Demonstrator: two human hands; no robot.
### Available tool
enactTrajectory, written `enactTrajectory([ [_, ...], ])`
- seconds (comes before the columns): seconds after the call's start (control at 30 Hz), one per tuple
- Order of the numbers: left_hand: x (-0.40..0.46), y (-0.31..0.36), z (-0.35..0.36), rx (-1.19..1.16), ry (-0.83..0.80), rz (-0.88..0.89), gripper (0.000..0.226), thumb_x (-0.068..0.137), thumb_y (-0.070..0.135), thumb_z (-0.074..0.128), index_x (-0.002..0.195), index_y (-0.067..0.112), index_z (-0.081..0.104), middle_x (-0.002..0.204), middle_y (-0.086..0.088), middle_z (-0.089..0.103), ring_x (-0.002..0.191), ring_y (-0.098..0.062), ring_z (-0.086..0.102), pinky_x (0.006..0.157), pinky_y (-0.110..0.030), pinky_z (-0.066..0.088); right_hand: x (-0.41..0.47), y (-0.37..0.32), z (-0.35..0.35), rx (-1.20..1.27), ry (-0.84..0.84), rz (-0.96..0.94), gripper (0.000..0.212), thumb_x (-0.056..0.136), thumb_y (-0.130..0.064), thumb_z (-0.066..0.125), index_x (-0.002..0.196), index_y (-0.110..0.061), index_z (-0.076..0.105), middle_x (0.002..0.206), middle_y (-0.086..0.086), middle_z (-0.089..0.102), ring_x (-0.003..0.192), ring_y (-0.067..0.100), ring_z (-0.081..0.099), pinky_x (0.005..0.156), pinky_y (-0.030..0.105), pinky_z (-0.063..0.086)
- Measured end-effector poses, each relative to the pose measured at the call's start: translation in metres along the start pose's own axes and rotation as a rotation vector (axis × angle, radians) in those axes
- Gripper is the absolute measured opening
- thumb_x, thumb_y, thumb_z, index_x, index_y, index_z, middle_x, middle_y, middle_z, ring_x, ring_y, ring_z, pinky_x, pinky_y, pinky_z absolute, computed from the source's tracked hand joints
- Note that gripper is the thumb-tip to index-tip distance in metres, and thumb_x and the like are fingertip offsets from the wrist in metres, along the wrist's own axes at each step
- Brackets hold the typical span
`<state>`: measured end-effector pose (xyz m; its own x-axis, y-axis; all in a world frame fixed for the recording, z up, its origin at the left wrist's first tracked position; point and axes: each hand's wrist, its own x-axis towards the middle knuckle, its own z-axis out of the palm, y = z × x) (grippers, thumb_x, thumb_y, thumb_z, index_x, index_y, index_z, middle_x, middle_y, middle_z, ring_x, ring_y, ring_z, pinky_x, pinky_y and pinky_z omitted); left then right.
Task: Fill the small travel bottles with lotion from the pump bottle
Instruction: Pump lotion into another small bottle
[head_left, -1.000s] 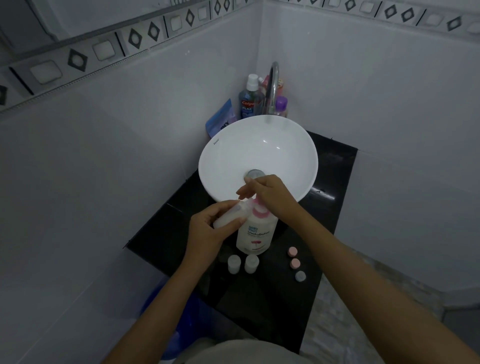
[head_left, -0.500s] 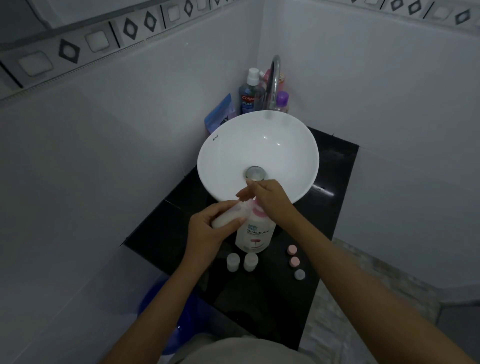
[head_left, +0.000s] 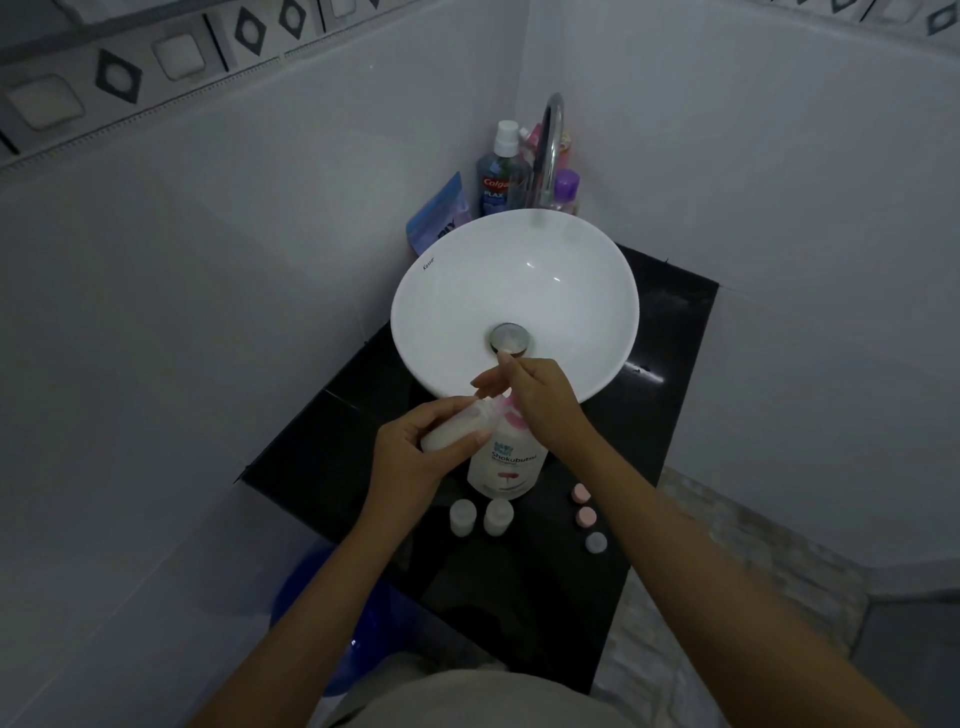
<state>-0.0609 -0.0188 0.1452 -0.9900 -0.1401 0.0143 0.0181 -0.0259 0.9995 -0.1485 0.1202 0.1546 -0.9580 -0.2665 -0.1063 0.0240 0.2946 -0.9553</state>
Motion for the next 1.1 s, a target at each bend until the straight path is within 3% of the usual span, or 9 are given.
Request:
enactTrajectory([
  [0.23, -0.003, 0.005, -0.005, 0.008, -0.014, 0.010, 0.035, 0.076, 0.001, 0.073, 0.101, 0.025, 0.069, 0.099, 0.009, 0.073, 0.098, -0.009, 0.067, 0.078, -0.019, 0.053, -0.004, -0.008, -0.003, -0.006, -0.022, -0.004, 0.042, 0.099, -0.027, 0.040, 0.086, -0.004, 0.073, 0.075, 0.000, 0.070, 0.071, 0.000, 0.063, 0.068, 0.007, 0.045],
  [0.33, -0.005, 0.010, -0.005, 0.003, -0.029, 0.017, 0.035, 0.076, 0.001, 0.073, 0.099, 0.026, 0.068, 0.095, 0.014, 0.073, 0.096, -0.006, 0.067, 0.076, -0.017, 0.053, -0.004, -0.017, -0.007, 0.021, -0.038, -0.004, 0.042, 0.099, -0.026, 0.041, 0.090, 0.000, 0.072, 0.079, 0.009, 0.071, 0.073, 0.007, 0.064, 0.068, 0.009, 0.047],
  [0.6, -0.009, 0.017, -0.009, 0.097, -0.034, 0.045, 0.030, 0.081, 0.007, 0.070, 0.106, 0.022, 0.065, 0.102, 0.008, 0.069, 0.096, -0.002, 0.065, 0.077, -0.015, 0.052, -0.007, -0.024, -0.007, 0.038, -0.016, -0.031, 0.037, 0.097, -0.026, 0.045, 0.090, -0.002, 0.072, 0.077, 0.004, 0.070, 0.072, 0.008, 0.065, 0.066, 0.011, 0.050],
  [0.8, -0.013, 0.018, -0.015, 0.144, -0.012, 0.073, 0.031, 0.081, 0.006, 0.069, 0.108, 0.020, 0.063, 0.104, 0.012, 0.067, 0.096, 0.003, 0.063, 0.076, -0.009, 0.049, -0.008, -0.026, -0.006, 0.027, 0.013, -0.027, 0.035, 0.095, -0.028, 0.049, 0.090, -0.003, 0.072, 0.079, 0.011, 0.071, 0.075, 0.017, 0.066, 0.074, 0.026, 0.054],
  [1.1, -0.021, 0.020, -0.021, 0.108, 0.023, 0.074, 0.030, 0.082, 0.010, 0.069, 0.110, 0.019, 0.063, 0.106, 0.009, 0.067, 0.098, -0.002, 0.064, 0.077, -0.014, 0.052, -0.012, -0.030, -0.005, 0.010, 0.077, -0.044, 0.037, 0.086, -0.041, 0.060, 0.091, -0.006, 0.072, 0.086, 0.009, 0.072, 0.072, 0.015, 0.068, 0.072, 0.030, 0.056],
])
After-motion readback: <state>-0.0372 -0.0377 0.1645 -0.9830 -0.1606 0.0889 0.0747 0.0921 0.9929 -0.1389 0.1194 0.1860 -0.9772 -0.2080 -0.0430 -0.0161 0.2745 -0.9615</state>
